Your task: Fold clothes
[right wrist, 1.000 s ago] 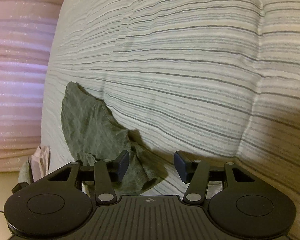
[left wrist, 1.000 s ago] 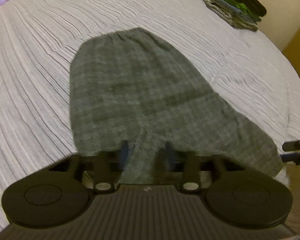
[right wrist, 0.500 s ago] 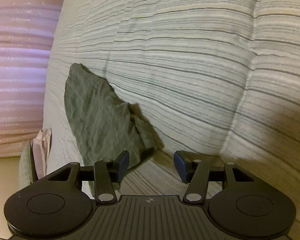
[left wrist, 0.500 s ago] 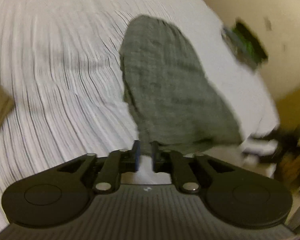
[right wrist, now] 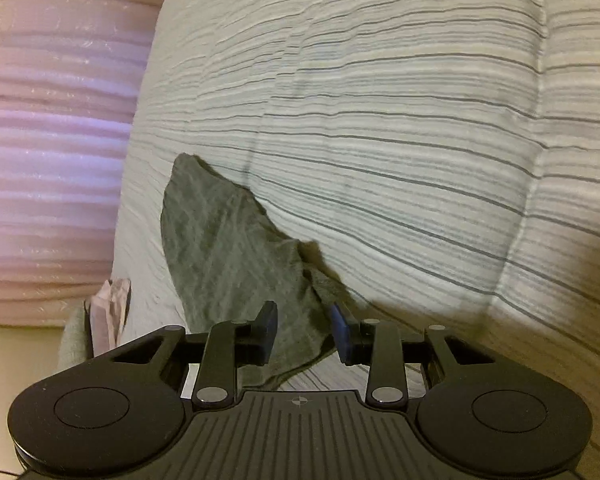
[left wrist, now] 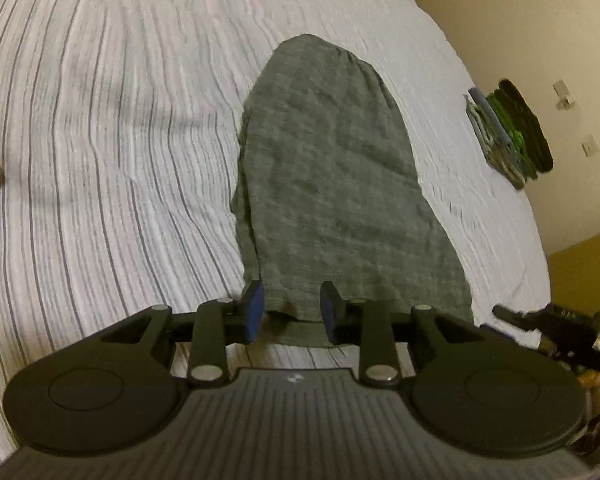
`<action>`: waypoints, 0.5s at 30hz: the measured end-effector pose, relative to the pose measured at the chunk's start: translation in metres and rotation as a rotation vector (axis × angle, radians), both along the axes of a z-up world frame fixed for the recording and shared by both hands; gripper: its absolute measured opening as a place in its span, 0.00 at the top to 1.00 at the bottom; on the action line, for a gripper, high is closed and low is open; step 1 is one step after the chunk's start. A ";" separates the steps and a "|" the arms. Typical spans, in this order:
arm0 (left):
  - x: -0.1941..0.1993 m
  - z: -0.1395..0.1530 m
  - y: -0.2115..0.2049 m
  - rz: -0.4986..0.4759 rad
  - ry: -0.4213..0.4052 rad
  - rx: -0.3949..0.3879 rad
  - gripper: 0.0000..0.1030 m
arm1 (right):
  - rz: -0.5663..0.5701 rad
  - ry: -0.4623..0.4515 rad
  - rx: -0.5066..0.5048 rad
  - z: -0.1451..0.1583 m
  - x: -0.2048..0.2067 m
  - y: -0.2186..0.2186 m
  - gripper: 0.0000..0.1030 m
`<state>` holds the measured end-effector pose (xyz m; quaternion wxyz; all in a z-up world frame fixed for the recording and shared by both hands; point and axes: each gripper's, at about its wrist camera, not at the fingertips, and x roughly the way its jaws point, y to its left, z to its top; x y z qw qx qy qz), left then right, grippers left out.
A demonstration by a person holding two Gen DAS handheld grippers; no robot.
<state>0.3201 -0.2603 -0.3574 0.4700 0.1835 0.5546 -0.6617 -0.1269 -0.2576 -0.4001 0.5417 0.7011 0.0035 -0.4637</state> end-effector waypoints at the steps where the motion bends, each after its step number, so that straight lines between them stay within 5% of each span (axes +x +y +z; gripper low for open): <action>1: 0.002 -0.002 0.001 0.014 0.015 0.014 0.76 | -0.001 -0.002 0.001 -0.001 0.000 0.000 0.67; 15: 0.002 -0.012 0.000 0.040 0.042 0.043 0.76 | 0.088 0.014 -0.060 -0.005 0.009 -0.014 0.67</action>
